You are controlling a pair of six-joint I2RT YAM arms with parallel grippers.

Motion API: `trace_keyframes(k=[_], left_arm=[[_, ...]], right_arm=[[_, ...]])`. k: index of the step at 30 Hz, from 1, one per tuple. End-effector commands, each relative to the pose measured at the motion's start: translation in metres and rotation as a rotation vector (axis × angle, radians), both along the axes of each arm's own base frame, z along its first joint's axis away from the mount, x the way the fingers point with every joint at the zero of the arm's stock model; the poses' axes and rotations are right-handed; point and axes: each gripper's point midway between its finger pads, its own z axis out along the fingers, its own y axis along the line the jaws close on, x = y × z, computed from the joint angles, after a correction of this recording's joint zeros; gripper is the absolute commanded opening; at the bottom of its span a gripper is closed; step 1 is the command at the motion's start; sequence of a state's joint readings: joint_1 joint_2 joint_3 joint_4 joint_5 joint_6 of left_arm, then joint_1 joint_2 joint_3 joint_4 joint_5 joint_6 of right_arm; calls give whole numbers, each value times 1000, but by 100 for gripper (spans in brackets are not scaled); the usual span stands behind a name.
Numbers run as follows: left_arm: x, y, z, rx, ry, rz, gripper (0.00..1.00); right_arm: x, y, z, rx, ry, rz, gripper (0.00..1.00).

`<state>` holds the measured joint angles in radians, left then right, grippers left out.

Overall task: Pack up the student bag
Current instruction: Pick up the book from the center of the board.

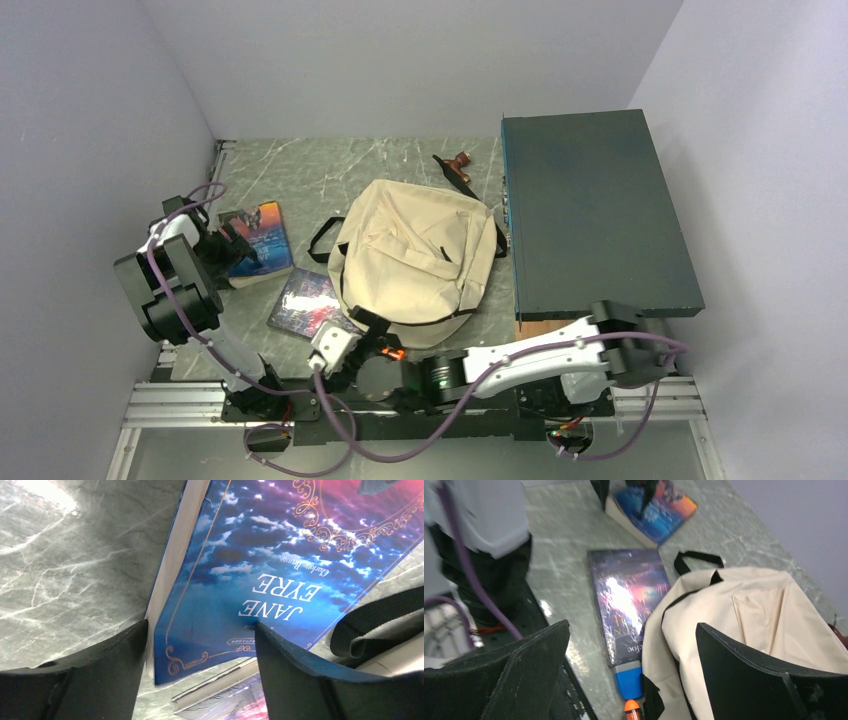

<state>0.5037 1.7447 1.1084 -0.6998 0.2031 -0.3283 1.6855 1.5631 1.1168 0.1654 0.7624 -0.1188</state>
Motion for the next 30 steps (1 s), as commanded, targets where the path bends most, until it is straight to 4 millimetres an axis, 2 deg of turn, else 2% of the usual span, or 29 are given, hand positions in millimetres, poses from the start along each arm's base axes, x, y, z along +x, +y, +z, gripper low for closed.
trace_keyframes(k=[1, 6, 8, 9, 10, 13, 15, 16, 20, 23, 27, 30], left_arm=[[2, -9, 2, -29, -42, -45, 72], [1, -10, 8, -15, -66, -55, 45], [2, -14, 9, -16, -73, -62, 38], [2, -16, 10, -15, -76, -67, 39], [3, -20, 11, -18, -77, -76, 44], [1, -31, 17, -33, -85, -74, 80], [-4, -36, 25, -29, -104, -56, 96], [-8, -37, 30, -20, -116, -44, 99], [-27, -43, 50, 22, -168, 18, 100], [-38, -62, 61, 11, -228, 37, 100], [-55, -97, 56, -36, -209, 67, 99], [-69, -111, 50, -78, -172, 93, 95]], right_arm=[[17, 17, -25, -55, -92, -98, 100], [14, 37, -62, -148, -121, -70, 99], [10, 42, -77, -187, -126, -37, 99], [9, 43, -84, -217, -133, -26, 99], [9, 44, -92, -245, -139, -16, 99], [7, 49, -108, -293, -137, 21, 99], [10, 50, -115, -303, -117, 20, 99], [13, 49, -118, -300, -103, 11, 99], [34, 48, -130, -277, -41, -85, 95], [43, 48, -143, -284, -23, -87, 92], [53, 44, -159, -333, -56, -124, 90], [51, 43, -166, -355, -54, -107, 90]])
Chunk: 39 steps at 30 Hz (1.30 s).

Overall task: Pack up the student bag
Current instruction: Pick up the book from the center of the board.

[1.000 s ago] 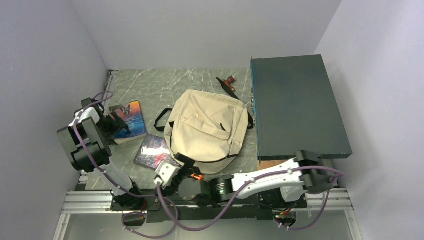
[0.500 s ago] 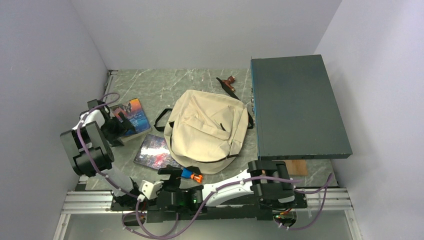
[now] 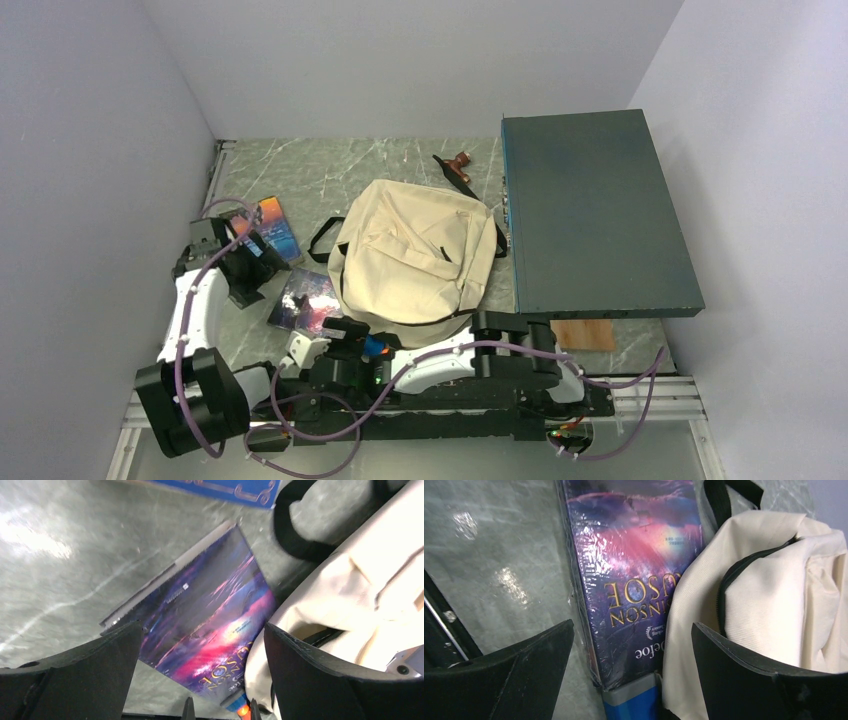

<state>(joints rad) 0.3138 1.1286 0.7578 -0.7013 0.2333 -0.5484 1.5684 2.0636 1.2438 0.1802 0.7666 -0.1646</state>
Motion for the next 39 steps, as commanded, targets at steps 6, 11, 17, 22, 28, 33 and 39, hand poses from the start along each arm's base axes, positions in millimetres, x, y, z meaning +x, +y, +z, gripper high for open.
trace_keyframes(k=[6, 11, 17, 22, 28, 33, 39], left_arm=[[-29, -15, -16, -64, 52, 162, 97], [-35, -25, -21, -117, 81, 146, 100], [-45, -36, -33, -173, 111, 151, 98], [-45, -36, -32, -171, 100, 147, 95], [-32, -19, -7, -58, 35, 85, 99], [-7, 0, 14, 73, -56, -10, 100], [14, -2, -21, 18, 42, -144, 100]], right_arm=[[-5, 8, -11, -32, -12, 29, 89], [4, 3, -21, -92, -68, -5, 89], [13, 0, -17, -70, -72, -44, 70], [16, 0, -1, -7, -58, -33, 52], [18, 0, 15, 77, 4, -22, 47], [15, -2, 19, 140, 72, -17, 47], [5, 5, 22, 191, 136, 30, 53]])
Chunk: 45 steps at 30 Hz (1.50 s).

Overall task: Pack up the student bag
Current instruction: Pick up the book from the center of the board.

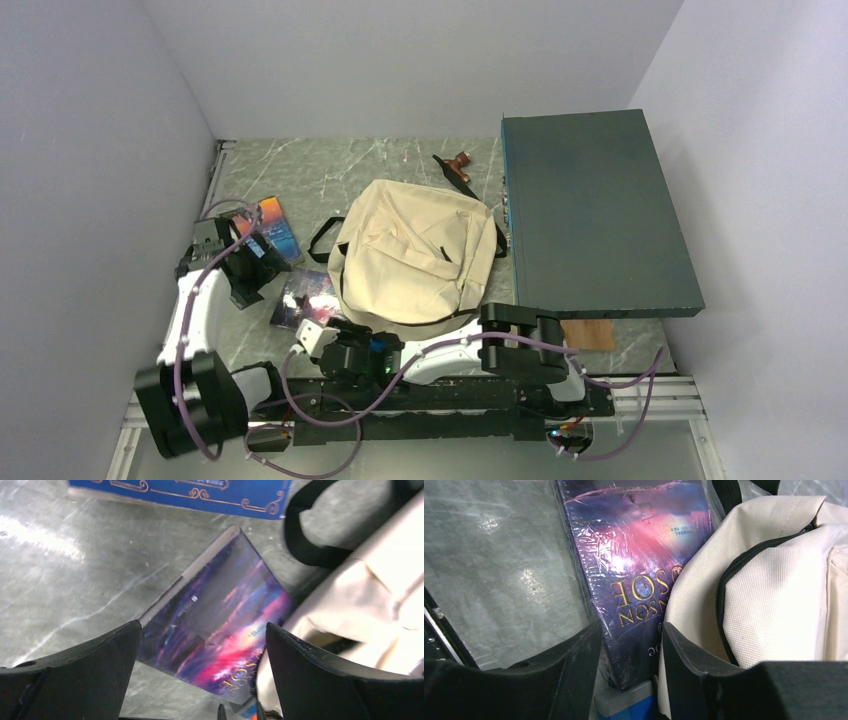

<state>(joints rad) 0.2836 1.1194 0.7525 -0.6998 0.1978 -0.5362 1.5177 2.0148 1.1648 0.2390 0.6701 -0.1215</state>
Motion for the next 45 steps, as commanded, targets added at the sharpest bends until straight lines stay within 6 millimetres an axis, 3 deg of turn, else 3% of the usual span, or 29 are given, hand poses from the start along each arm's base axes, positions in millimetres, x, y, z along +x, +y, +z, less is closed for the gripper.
trace_keyframes(k=[1, 5, 8, 11, 14, 21, 27, 35, 41, 45], left_arm=[[20, -4, -25, -43, 42, -138, 100], [18, -9, -50, -79, 124, -162, 100], [15, -23, -53, -144, 135, -194, 99], [13, -36, -41, -200, 74, -213, 94], [15, -52, -19, -259, -6, -246, 82], [12, -76, 19, -302, -118, -326, 68], [7, -88, 32, -324, -144, -346, 68], [0, -94, 44, -336, -173, -348, 69], [-5, -95, 46, -333, -175, -347, 69], [-6, -96, 46, -336, -182, -344, 70]], right_arm=[[-7, 13, 26, 139, 62, 18, 54], [-6, 12, 26, 153, 85, 16, 57], [-3, 9, 21, 154, 102, 9, 58], [2, 5, 14, 156, 119, -4, 58], [5, 3, 13, 157, 127, -8, 58], [5, 4, 25, 181, 112, 12, 61], [12, 7, 36, 143, 23, 13, 78], [25, 22, 36, 34, -133, -30, 86], [50, 19, 25, -94, -306, -178, 83], [61, 12, 40, -99, -420, -263, 66]])
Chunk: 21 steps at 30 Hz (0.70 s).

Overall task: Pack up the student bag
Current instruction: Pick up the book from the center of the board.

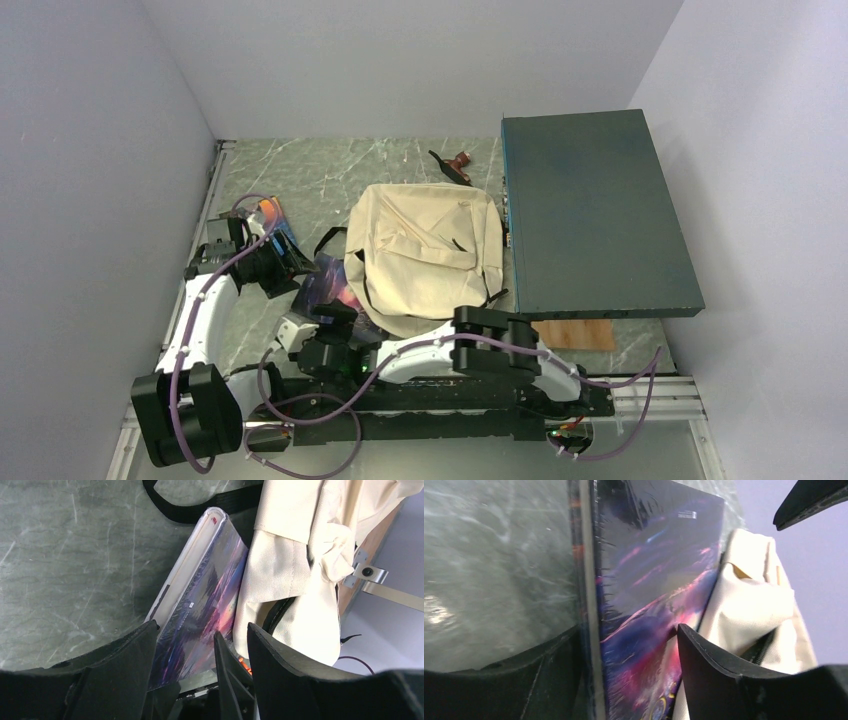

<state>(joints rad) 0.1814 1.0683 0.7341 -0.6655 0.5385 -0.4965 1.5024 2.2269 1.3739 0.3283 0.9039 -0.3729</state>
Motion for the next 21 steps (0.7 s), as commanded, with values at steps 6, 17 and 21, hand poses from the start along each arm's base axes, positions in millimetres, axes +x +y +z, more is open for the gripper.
trace_keyframes(k=[6, 17, 21], left_arm=[[-7, -19, 20, -94, -41, -39, 69], [-5, 6, 91, 117, -203, -33, 91], [1, 18, 162, 241, -426, -16, 100]], right_arm=[[17, -16, 49, 47, -168, -138, 31], [-17, -6, 83, 100, -125, -46, 0], [-44, -3, 131, 246, -4, 49, 0]])
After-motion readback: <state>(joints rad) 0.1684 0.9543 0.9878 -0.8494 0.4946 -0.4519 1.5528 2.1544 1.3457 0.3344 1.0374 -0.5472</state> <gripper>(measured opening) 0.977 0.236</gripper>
